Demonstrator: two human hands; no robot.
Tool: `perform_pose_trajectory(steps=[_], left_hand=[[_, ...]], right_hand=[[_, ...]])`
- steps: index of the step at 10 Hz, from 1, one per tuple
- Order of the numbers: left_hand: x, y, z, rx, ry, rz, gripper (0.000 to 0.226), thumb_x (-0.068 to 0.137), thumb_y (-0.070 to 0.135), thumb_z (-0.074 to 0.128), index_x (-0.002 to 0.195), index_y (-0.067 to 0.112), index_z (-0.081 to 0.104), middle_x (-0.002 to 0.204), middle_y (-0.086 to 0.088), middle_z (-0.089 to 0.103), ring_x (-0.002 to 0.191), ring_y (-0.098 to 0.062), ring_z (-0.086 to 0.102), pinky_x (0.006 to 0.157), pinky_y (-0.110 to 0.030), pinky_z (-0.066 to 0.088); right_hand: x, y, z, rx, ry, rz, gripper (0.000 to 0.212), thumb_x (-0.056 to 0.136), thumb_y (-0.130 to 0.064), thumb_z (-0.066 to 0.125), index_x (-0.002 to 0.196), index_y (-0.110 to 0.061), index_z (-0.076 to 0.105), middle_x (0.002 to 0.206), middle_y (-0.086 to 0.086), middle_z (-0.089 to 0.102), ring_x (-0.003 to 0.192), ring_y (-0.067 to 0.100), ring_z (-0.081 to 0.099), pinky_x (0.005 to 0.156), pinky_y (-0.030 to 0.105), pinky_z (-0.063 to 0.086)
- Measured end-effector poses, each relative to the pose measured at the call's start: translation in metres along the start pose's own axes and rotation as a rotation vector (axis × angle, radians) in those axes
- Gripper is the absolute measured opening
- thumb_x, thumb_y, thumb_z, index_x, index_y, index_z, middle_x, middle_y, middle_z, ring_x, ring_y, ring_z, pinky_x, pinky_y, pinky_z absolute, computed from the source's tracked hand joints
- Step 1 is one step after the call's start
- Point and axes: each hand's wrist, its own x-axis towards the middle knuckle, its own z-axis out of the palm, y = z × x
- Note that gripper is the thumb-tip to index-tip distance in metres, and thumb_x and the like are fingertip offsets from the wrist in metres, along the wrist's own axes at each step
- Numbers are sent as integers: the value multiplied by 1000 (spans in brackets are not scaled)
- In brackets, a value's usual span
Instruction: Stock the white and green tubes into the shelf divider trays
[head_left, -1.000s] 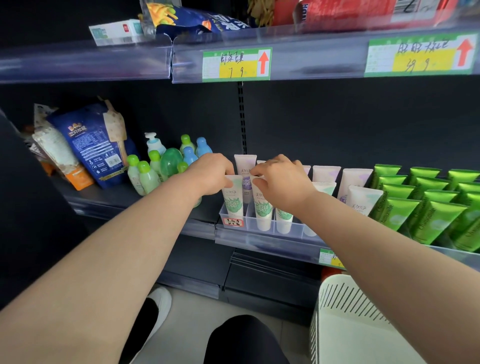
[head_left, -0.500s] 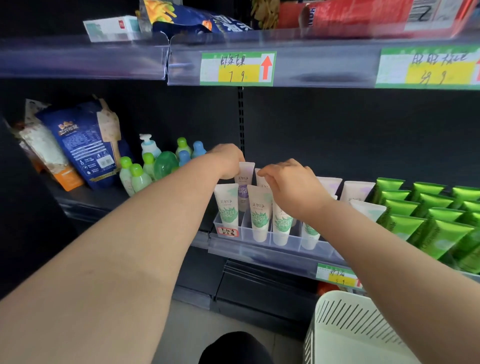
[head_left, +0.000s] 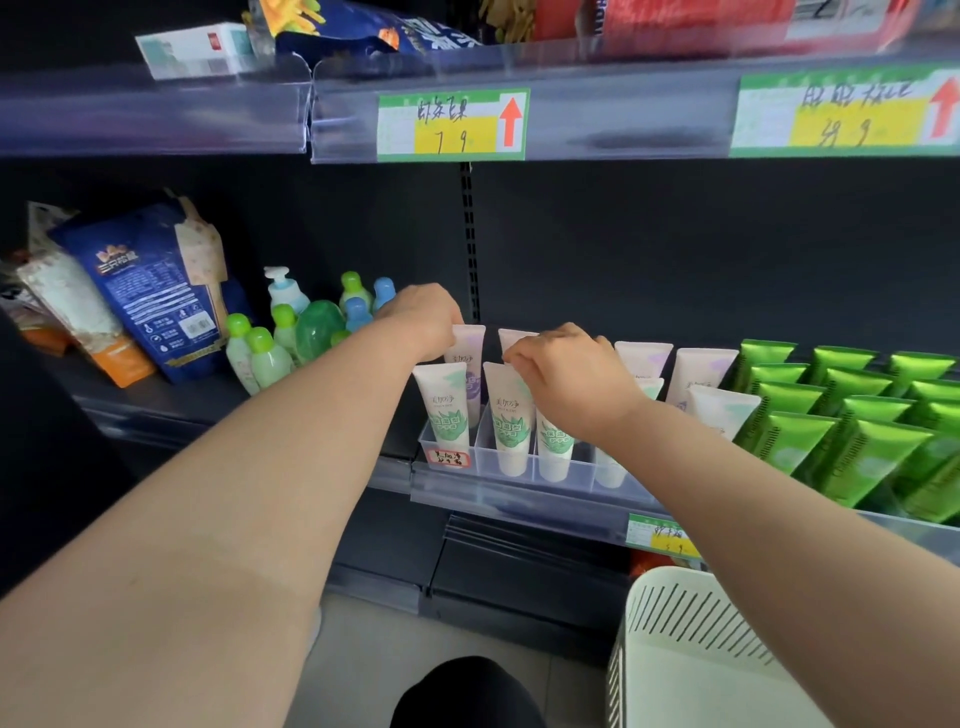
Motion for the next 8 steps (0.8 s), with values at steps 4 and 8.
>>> perform_pose_trajectory(steps=[4, 8], left_hand=[[-22, 21, -17, -202, 88, 109, 22, 89, 16, 68, 109, 24, 73, 109, 8, 69, 105, -14, 61, 95, -35, 50], [-71, 67, -30, 340, 260, 451, 27, 92, 29, 61, 119, 30, 66, 117, 3, 64, 114, -23, 48, 90, -41, 41]], right_hand=[[-13, -2, -13, -20, 24, 15, 30, 99, -27, 36, 115, -22, 61, 112, 2, 62, 114, 23, 45, 90, 40, 36], [-57, 11, -39, -261, 87, -37, 31, 97, -32, 46, 127, -31, 55, 124, -3, 58, 120, 21, 43, 92, 40, 37]])
